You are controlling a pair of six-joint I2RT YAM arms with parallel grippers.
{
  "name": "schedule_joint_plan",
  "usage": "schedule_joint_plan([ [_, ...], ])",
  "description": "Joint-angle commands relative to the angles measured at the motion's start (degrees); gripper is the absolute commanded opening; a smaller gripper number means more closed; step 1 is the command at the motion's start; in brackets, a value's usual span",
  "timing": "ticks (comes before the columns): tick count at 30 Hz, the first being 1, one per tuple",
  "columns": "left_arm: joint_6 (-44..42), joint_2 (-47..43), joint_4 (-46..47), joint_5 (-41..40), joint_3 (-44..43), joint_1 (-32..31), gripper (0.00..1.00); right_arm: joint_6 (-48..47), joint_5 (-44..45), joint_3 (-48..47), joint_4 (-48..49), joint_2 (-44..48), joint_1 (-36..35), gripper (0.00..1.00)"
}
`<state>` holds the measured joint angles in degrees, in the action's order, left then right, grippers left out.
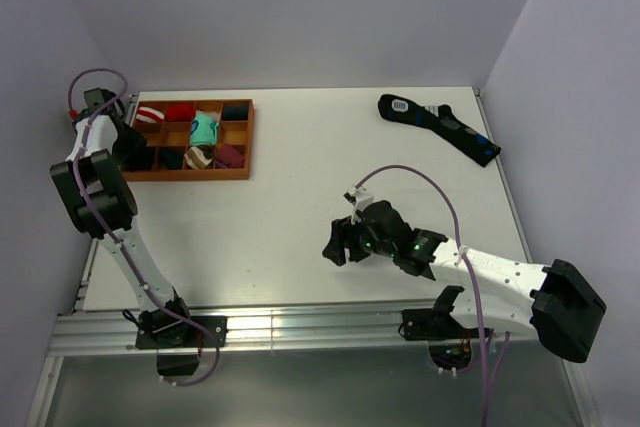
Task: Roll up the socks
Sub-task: Place the sock in the storage box, then reset both arms
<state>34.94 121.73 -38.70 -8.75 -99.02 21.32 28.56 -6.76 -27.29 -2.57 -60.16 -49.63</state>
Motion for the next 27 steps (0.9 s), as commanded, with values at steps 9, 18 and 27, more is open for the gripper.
schedule_joint_plan([
  [9, -0.2, -7.3, -3.2, 2.4, -4.2, -0.2, 0.60, -1.2, 0.3, -1.3, 1.7, 0.6, 0.1, 0.72],
  [18, -0.7, -19.1, -3.5, 3.1, -1.2, -2.9, 0.60, -0.5, 2.5, -2.7, -0.2, 1.2, 0.1, 0.73],
  [27, -2.9, -40.4, 0.0, 8.2, 15.0, -13.4, 0.61, 0.8, 8.8, -8.7, -9.5, 6.4, 0.1, 0.75],
])
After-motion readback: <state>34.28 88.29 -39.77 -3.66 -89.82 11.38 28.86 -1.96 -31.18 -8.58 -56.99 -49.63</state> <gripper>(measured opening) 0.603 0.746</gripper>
